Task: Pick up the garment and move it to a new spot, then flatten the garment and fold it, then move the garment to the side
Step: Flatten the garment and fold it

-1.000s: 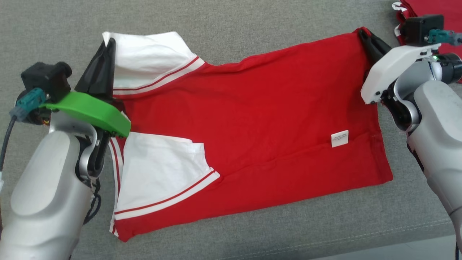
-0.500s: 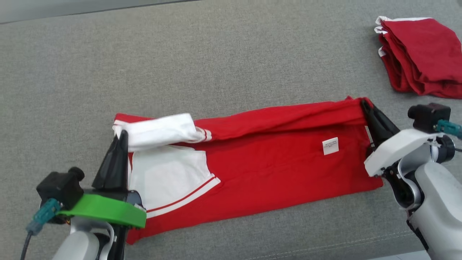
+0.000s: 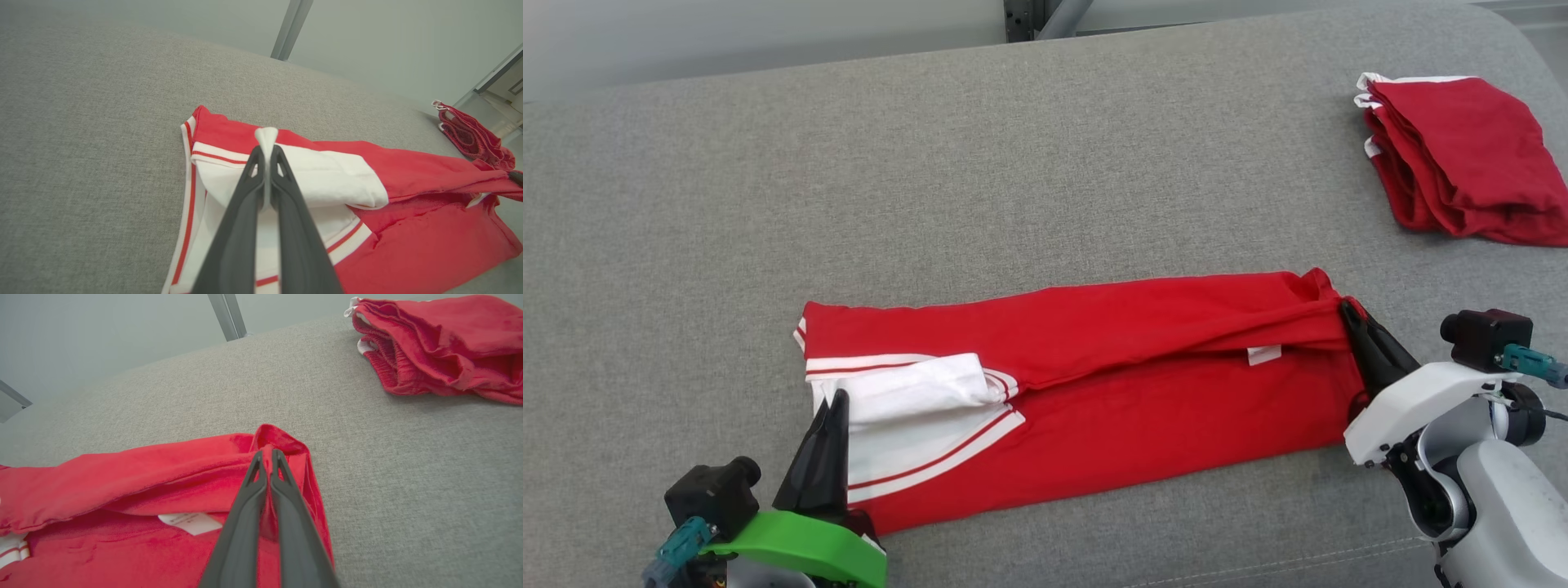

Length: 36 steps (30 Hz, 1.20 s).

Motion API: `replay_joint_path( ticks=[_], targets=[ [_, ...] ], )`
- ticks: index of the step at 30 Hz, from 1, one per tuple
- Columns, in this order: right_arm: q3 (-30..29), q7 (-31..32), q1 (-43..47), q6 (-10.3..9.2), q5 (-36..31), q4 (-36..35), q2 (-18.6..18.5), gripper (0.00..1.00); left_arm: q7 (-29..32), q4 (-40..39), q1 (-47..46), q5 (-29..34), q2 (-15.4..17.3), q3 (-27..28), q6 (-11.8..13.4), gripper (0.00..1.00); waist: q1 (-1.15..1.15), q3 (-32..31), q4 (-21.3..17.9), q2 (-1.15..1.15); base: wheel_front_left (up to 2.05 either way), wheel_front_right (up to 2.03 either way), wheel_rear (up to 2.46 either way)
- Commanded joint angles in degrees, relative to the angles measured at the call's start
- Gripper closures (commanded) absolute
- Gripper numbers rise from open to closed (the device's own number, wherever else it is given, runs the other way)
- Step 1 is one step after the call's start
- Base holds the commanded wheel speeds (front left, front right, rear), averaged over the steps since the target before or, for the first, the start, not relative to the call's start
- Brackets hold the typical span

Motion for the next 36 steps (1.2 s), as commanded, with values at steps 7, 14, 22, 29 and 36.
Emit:
replay_joint_path(
  ticks=[7, 14, 22, 29, 36],
  targets=[
    [-3.0, -2.7, 3.4, -0.09, -3.6, -0.2, 2.0, 0.0, -1.4, 2.0, 1.8, -1.1, -0.7, 0.9, -0.8, 0.0, 0.0, -0.8, -0.3, 0.35, 0.0, 0.0, 0.0],
    [-6.2, -4.3, 7.6, -0.09, -5.3, -0.9, 4.5, 0.0, -1.0, 1.2, 6.3, -4.4, -0.9, 1.1, -2.0, 0.0, 0.0, -2.0, -1.1, 0.35, 0.0, 0.0, 0.0],
    [-10.1, -4.5, 10.6, -0.09, -6.6, -1.8, 5.7, 0.0, -2.4, 1.1, 7.8, -2.7, -0.5, 3.4, -1.6, 0.0, 0.0, -4.0, -1.2, 0.35, 0.0, 0.0, 0.0],
    [-11.1, -3.8, 10.5, -0.08, -8.2, -3.5, 6.4, 0.0, -3.0, 1.9, 3.8, 1.3, -1.4, 4.1, -1.9, 0.0, 0.0, -6.4, -1.1, 0.35, 0.0, 0.0, 0.0],
    [-10.8, -4.0, 10.1, -0.07, -10.4, -3.9, 7.0, 0.0, -3.1, 3.3, 2.1, 4.2, -3.8, 5.2, -1.8, 0.0, 0.0, -8.6, -1.0, 0.35, 0.0, 0.0, 0.0]
  ],
)
